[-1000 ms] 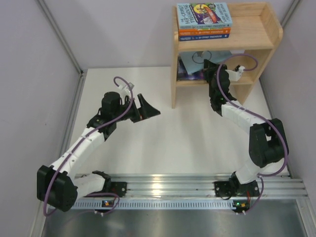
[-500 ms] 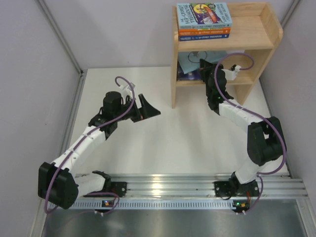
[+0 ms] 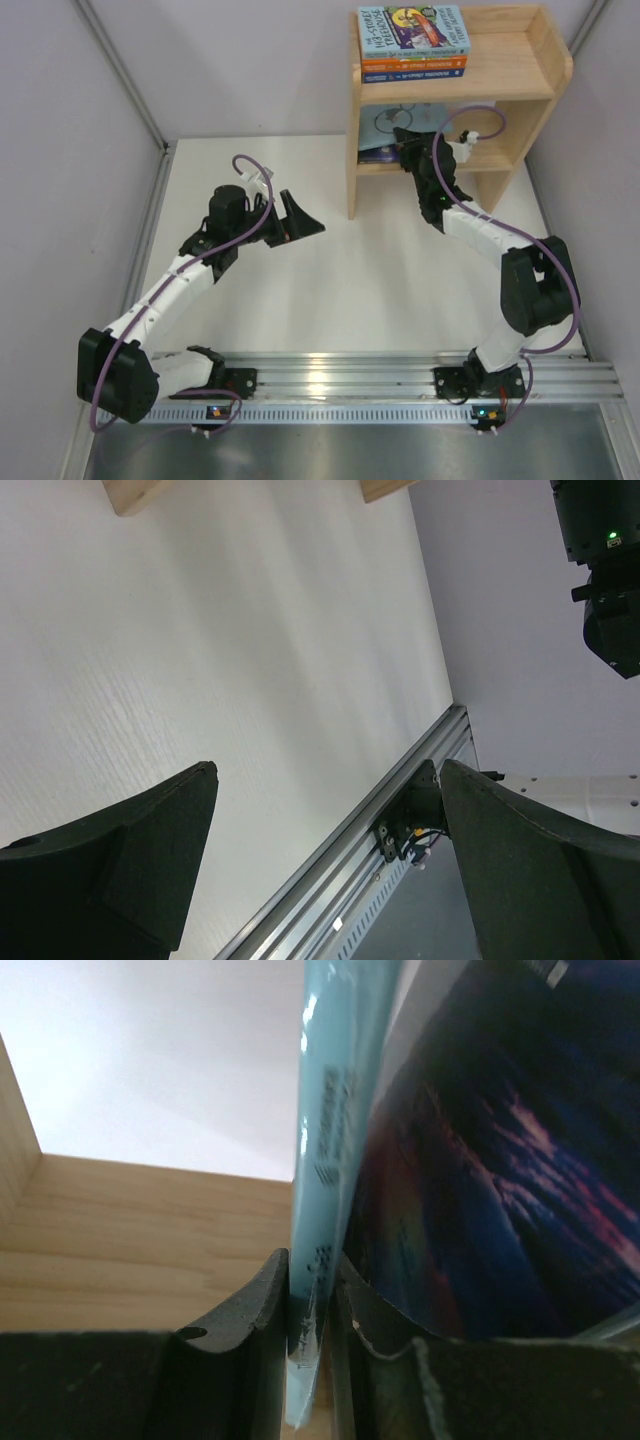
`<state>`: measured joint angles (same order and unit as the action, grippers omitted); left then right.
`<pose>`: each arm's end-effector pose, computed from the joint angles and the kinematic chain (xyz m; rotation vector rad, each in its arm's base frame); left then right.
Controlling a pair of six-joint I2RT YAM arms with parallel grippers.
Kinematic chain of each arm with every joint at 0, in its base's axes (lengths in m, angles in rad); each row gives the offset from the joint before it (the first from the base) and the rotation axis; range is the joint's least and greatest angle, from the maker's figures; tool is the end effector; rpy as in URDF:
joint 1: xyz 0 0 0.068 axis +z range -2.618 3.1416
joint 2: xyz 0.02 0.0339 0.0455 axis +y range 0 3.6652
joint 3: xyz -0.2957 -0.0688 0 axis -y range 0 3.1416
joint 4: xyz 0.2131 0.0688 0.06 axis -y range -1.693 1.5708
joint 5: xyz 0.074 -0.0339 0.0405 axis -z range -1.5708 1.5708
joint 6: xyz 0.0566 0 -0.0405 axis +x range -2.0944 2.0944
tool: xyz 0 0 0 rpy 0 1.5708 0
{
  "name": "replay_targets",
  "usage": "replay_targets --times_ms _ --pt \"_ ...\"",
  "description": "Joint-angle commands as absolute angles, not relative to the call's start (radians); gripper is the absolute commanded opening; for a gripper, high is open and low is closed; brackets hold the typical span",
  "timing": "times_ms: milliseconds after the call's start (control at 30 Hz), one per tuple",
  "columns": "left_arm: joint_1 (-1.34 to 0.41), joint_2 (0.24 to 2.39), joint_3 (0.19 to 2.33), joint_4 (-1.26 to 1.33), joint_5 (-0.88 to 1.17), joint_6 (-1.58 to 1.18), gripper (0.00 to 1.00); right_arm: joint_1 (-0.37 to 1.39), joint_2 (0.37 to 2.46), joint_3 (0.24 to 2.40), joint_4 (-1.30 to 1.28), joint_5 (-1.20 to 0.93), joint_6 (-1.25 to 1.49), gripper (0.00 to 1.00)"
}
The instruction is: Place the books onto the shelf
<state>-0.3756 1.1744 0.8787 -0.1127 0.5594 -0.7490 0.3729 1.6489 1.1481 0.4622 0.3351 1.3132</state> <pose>0.2114 -0.1157 0.3331 -0.0005 2.1451 -1.2504 0.3664 0.1234 0.3537 1.0083 1.3786 1.0214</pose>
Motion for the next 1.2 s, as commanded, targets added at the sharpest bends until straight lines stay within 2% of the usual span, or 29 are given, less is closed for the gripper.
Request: replay_targets --times_ms 0,367,700,1167 --pt "-0.374 1.173 0.885 -0.077 0.554 -0.745 0.98 0.410 1.589 1.175 0.514 0.216 1.322 0.20" --pt "-0.376 1.169 0.887 -0.074 0.561 -0.765 0.97 0.408 1.592 1.200 0.454 0.144 1.316 0.22" --pt "-0.376 1.150 0.877 -0.081 0.555 -0.778 0.97 0.385 1.580 1.167 0.442 0.075 1.319 0.02" --pt "-0.376 1.143 0.873 -0.080 0.551 -0.785 0.97 0.365 1.559 1.150 0.433 0.017 1.318 0.00"
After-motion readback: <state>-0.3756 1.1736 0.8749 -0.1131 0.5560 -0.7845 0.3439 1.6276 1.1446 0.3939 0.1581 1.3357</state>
